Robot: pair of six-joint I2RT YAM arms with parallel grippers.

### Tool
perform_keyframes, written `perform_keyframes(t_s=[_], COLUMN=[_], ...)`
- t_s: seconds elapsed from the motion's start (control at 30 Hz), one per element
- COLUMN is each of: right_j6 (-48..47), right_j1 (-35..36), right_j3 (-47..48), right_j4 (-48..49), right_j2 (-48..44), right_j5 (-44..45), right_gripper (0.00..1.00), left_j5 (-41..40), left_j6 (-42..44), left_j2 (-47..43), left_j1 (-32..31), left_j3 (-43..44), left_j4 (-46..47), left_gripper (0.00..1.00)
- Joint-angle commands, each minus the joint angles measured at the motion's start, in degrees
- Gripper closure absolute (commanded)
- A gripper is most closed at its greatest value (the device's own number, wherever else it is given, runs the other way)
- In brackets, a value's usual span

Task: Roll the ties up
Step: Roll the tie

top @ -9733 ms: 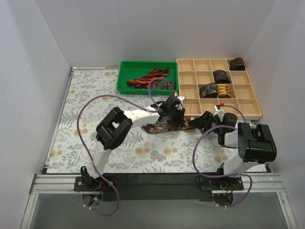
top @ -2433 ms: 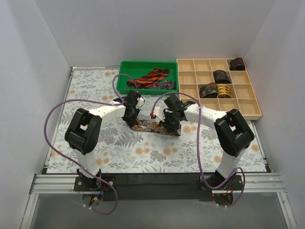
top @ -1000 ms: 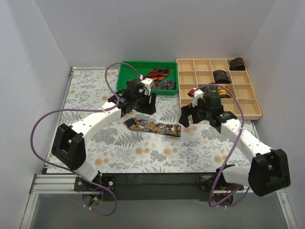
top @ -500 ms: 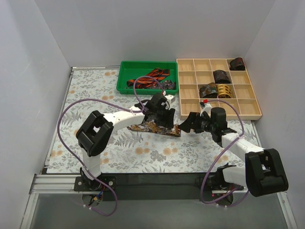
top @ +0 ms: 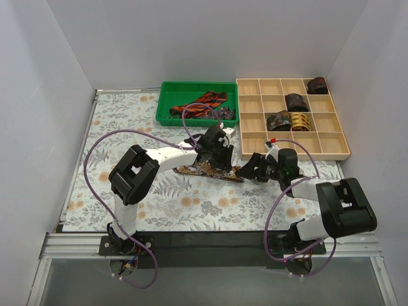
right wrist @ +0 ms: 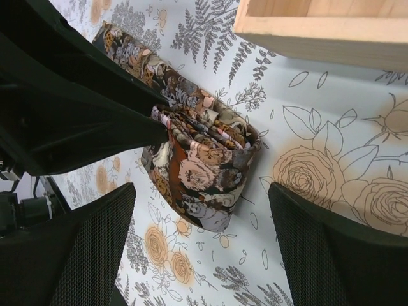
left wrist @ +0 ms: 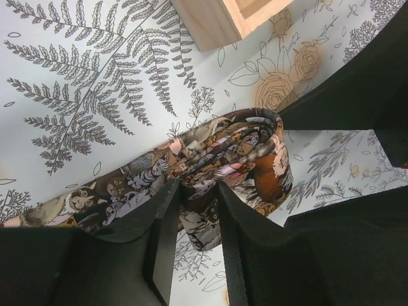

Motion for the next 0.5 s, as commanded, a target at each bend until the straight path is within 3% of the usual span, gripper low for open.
perform_keyframes(t_s=[0.0, 0.47], right_j6=[3.51, 9.58], right_j1=[-0.29, -0.47], right_j3=[-0.48, -2.14], right_j4=[7.08, 14.29], right_j2=[1.83, 11.5], right_j5=[-0.45, -3.08], right_gripper=[0.23, 0.3], left_j5=[-1.0, 0.23], left_j6=[-0.01, -0.71], left_j2=[0.45, 3.44], left_j1=[0.18, 1.68], left_j3=[1.16, -0.6], left_j4=[0.2, 0.73], left_gripper=[0.72, 0.75])
